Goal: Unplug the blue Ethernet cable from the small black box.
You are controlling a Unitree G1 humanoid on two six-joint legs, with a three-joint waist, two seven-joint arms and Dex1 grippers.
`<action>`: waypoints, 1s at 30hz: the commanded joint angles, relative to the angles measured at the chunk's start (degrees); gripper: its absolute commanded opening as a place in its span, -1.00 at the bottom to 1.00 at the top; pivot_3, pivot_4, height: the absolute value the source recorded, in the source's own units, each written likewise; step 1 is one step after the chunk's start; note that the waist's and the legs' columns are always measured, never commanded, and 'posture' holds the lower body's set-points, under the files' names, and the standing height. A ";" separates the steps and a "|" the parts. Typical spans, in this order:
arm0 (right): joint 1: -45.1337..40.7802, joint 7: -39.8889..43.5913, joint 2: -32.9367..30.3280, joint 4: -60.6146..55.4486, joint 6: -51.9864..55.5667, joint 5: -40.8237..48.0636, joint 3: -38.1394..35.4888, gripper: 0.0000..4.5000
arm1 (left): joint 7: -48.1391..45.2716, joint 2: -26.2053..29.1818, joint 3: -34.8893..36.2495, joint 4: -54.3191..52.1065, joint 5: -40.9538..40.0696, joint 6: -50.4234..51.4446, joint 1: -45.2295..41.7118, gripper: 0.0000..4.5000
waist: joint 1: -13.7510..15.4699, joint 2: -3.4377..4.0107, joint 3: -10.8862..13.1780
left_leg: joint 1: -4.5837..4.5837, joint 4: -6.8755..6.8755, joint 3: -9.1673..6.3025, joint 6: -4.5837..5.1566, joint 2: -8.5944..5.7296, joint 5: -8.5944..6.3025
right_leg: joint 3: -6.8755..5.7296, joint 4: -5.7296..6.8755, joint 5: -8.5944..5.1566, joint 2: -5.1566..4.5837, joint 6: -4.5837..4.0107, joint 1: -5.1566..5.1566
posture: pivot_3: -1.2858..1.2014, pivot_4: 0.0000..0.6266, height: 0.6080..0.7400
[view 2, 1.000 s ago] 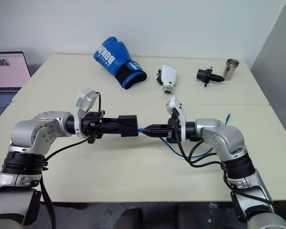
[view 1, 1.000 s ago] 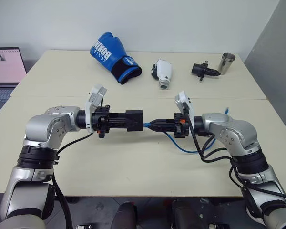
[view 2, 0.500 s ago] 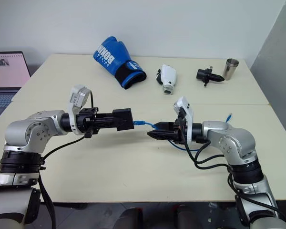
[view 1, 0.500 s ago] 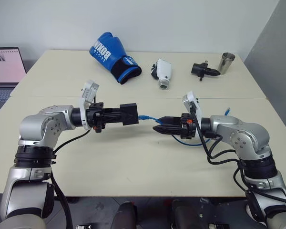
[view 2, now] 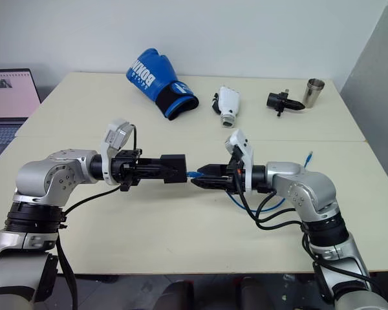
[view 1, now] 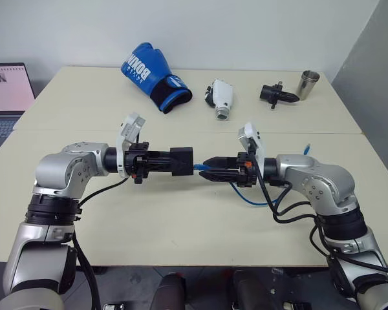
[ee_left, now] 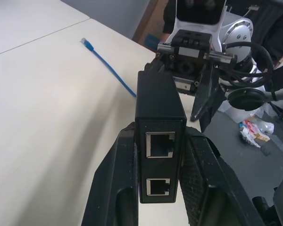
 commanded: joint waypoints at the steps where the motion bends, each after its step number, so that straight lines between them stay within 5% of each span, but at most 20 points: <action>1: -1.58 0.45 1.13 1.00 -1.88 -1.11 0.42 -0.06 | -0.92 0.13 -0.03 -2.70 -0.36 0.22 -0.92 -0.65 | 0.03 0.00 0.00 | 0.00 0.00 0.00 0.00 0.00 0.00 | -0.01 0.00 0.00 0.00 0.00 0.00 | 0.03 -0.52 1.00; 30: -3.15 3.02 2.44 6.12 2.92 2.35 -2.54 -0.06 | -1.01 0.55 -0.18 -4.04 0.17 -0.23 -0.21 -0.65 | 0.03 0.00 0.00 | -0.02 0.01 0.00 0.00 0.00 0.00 | -0.01 0.01 0.00 0.00 0.00 -0.02 | 0.03 -0.52 1.00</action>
